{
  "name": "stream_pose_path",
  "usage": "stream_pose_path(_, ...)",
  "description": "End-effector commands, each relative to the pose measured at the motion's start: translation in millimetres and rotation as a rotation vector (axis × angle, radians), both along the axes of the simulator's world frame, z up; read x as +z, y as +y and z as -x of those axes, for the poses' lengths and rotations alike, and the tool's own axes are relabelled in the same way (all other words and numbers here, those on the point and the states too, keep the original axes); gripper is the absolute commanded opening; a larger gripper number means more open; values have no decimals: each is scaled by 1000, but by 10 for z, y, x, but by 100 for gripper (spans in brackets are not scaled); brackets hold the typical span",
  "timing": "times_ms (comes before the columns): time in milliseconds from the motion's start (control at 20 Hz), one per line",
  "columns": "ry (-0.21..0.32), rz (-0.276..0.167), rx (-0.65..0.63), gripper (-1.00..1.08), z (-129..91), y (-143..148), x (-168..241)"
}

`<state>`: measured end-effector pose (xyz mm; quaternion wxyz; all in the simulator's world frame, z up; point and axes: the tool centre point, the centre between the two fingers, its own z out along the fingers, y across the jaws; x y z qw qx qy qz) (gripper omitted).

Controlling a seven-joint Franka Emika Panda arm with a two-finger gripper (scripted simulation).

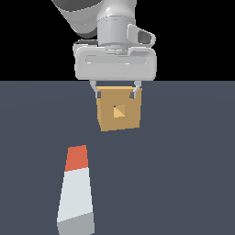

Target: Insert the peg into the horizontal hole in a box.

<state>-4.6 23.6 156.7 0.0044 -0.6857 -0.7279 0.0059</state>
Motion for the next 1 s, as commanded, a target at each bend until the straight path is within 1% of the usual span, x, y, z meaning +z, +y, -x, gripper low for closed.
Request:
stream_pose_path(0, 0, 0, 0, 100, 0, 0, 0)
stream_pose_path(200, 0, 0, 5, 100, 17, -35, -16)
stream_pose_path(450, -1, 0, 23, 100, 83, -180, -81)
stream_pose_path(700, -3, -1, 55, 100, 188, -433, -193)
stream_pose_path(950, -6, -1, 99, 100, 317, -789, -349)
